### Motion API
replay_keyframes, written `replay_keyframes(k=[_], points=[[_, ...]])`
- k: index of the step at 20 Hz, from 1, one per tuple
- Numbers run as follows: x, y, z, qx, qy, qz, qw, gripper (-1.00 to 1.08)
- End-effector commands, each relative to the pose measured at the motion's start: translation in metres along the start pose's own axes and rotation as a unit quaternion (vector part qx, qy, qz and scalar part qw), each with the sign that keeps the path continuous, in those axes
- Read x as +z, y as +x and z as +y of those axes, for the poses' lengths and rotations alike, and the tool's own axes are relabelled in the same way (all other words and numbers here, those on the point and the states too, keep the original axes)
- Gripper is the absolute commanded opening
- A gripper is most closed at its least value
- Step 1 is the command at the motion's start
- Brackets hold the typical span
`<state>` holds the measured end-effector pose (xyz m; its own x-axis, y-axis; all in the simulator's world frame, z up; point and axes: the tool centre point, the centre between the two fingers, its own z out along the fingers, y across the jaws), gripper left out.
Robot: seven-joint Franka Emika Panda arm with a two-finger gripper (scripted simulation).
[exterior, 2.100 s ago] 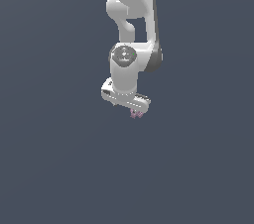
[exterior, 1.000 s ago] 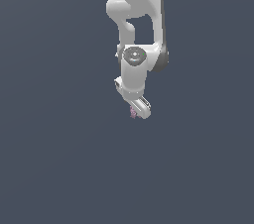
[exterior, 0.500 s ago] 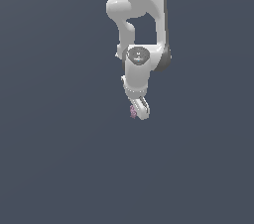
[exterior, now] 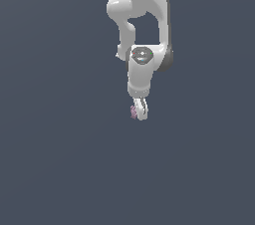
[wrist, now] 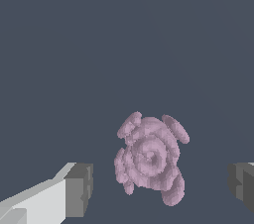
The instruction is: Pick up the object and move it to a goal position.
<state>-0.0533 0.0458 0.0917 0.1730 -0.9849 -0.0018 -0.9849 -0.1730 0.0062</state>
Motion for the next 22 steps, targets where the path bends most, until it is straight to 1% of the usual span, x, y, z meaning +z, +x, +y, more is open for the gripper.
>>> replay_keyframes(k=[1,7,14,18,22], points=[[0.001,-0.002,0.001,0.02,0.001,0.0,0.9998,1.0],[0.002,-0.004,0.002,0.047,0.003,0.001,0.9989,1.0],[0.003,-0.005,0.002,0.05,0.003,0.001,0.9987,1.0],[0.014,-0.005,0.003,0.051,0.003,0.001,0.9987,1.0],[0.033,-0.004,0.003,0.052,0.003,0.001,0.9986,1.0]])
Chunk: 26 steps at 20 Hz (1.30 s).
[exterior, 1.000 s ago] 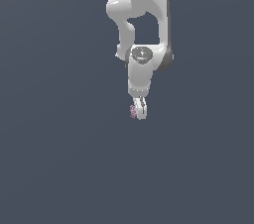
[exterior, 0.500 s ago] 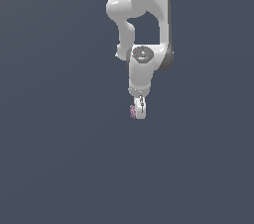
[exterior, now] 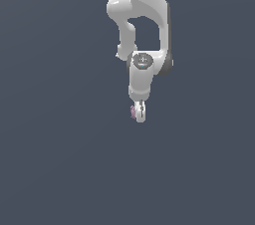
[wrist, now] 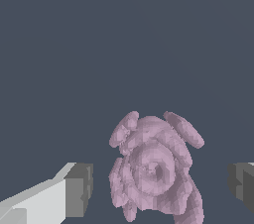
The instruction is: Pick up the object and move it to a goal position.
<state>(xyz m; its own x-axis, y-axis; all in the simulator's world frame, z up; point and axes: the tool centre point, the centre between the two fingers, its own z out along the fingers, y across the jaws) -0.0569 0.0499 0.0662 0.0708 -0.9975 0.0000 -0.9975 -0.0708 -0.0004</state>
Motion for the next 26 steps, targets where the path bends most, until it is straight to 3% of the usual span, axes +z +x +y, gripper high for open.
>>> replay_keyframes(k=[1,8,9,26], points=[[0.012,0.0,0.001,0.001,0.0,0.0,1.0,1.0],[0.027,0.0,0.0,0.001,0.0,0.0,1.0,1.0],[0.027,0.0,0.0,0.001,0.0,0.0,1.0,-1.0],[0.012,-0.01,-0.004,0.001,0.0,0.0,1.0,-1.0]])
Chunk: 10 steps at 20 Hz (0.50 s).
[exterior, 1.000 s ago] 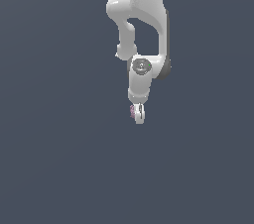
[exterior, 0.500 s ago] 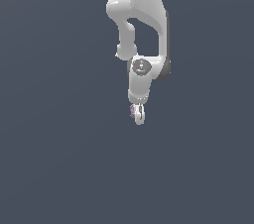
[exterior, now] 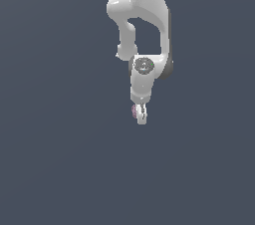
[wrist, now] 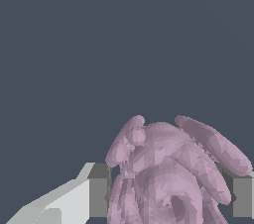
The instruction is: Pick up the object and move it to a goal position.
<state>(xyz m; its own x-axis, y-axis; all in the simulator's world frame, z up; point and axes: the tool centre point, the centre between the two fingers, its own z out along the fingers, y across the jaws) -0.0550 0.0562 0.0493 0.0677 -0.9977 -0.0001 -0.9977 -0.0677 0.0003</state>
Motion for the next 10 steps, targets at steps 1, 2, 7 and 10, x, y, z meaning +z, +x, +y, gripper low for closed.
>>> replay_keyframes(k=[1,2,7,10], points=[[-0.009,-0.006,-0.003,0.0,0.0,0.0,1.0,-1.0],[-0.014,-0.01,-0.004,0.0,0.0,0.0,1.0,-1.0],[-0.046,-0.031,-0.012,0.0,0.0,0.0,1.0,-1.0],[-0.07,-0.047,-0.018,0.0,0.0,0.001,1.0,-1.0]])
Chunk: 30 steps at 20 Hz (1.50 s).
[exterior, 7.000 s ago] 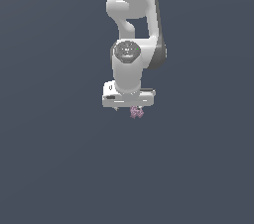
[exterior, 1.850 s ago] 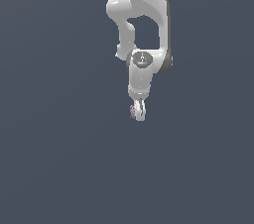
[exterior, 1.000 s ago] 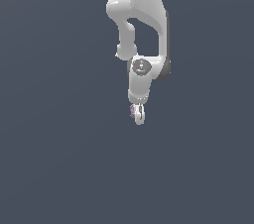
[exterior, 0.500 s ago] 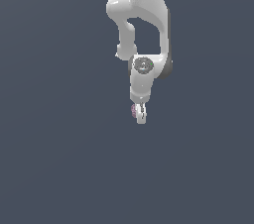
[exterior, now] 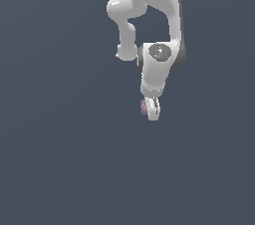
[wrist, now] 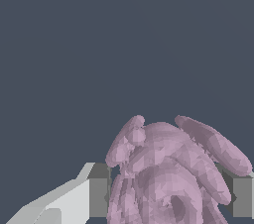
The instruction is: Pick up the object and move it to a goal position.
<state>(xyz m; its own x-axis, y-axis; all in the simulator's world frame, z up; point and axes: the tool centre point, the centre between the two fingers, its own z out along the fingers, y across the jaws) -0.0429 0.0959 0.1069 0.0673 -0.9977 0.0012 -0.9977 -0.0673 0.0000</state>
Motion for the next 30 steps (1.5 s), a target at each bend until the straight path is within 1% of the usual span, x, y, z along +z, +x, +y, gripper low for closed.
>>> replay_keyframes(k=[1,11,16,23,30], points=[[-0.022,-0.014,-0.005,0.0,0.0,0.0,1.0,-1.0],[-0.115,-0.077,-0.031,0.0,0.0,0.001,1.0,-1.0],[-0.15,-0.101,-0.041,0.0,0.0,0.001,1.0,-1.0],[-0.178,-0.121,-0.051,-0.001,0.0,0.0,1.0,-1.0],[-0.187,-0.128,-0.055,-0.001,0.0,-0.001,1.0,-1.0]])
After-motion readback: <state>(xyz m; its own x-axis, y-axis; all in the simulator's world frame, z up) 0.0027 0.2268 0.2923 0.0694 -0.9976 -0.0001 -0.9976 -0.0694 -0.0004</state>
